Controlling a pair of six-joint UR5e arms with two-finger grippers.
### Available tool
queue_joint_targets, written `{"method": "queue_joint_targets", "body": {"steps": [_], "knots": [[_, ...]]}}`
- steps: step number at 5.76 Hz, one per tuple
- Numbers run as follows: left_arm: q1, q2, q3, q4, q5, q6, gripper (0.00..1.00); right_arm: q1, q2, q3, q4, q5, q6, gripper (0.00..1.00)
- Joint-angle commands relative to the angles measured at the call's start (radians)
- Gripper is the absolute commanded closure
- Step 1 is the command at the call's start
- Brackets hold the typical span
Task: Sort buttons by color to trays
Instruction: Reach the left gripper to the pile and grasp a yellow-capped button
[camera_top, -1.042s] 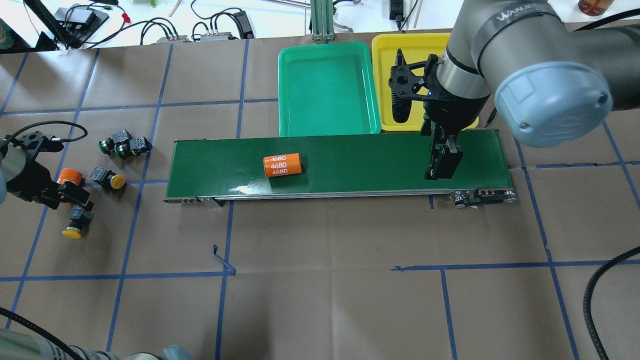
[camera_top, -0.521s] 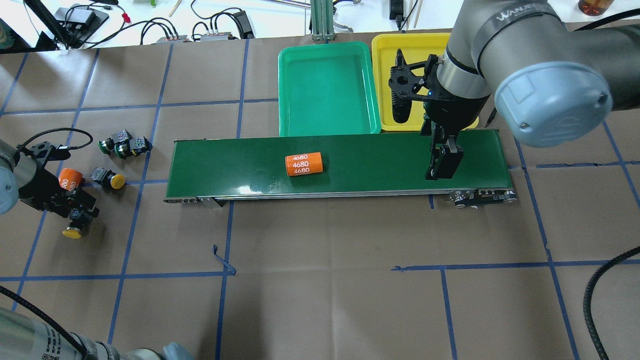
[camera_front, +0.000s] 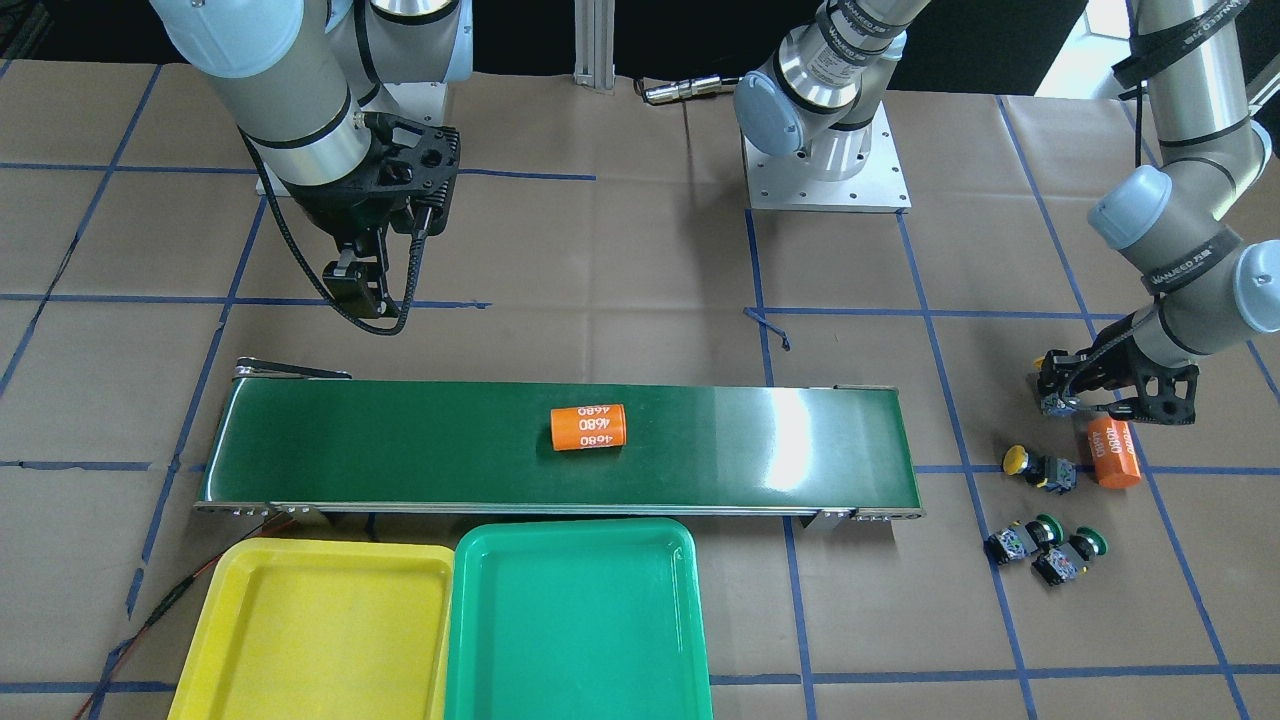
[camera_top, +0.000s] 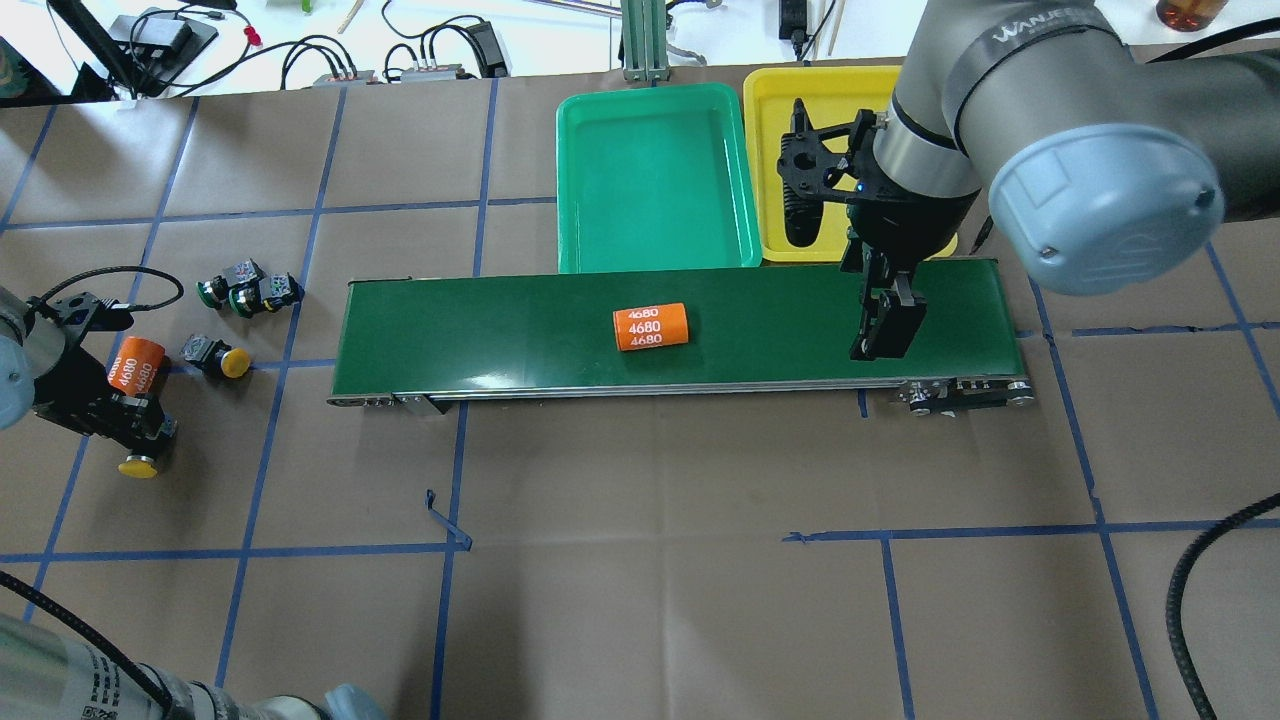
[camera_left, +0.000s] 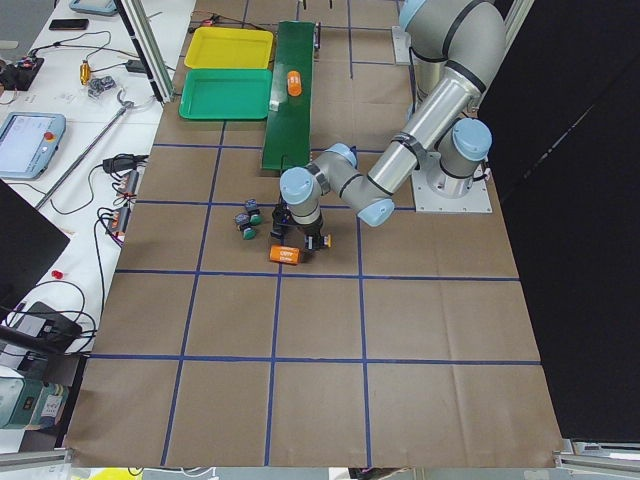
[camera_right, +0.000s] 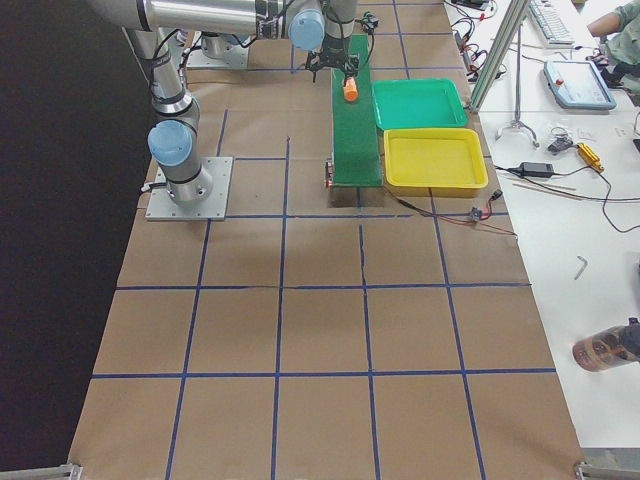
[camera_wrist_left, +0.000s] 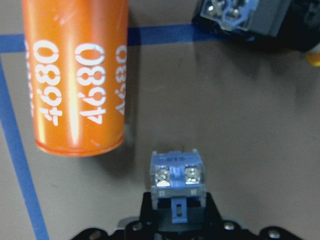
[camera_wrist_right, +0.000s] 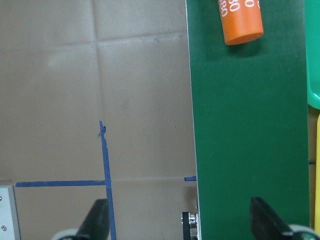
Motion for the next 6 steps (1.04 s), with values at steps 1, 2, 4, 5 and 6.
{"method": "queue_joint_targets", "body": {"steps": [1, 2, 4, 5, 6], "knots": [[-0.03, 0.053, 0.033, -0.031, -0.037, 0.051, 1.0, 0.0, 0.0, 0.0, 0.0, 0.0, 0.0, 0.0], [-0.108, 0.092, 0.077, -0.096, -0.061, 0.103, 1.0, 0.0, 0.0, 0.002, 0.0, 0.0, 0.002, 0.0], [-0.342, 0.124, 0.111, -0.137, -0.064, 0.293, 1.0, 0.0, 0.0, 0.002, 0.0, 0.0, 0.003, 0.0], [-0.467, 0.123, 0.122, -0.131, -0.063, 0.338, 1.0, 0.0, 0.0, 0.002, 0.0, 0.0, 0.003, 0.0], [-0.574, 0.12, 0.152, -0.134, -0.055, 0.401, 1.0, 0.0, 0.0, 0.002, 0.0, 0.0, 0.003, 0.0]]}}
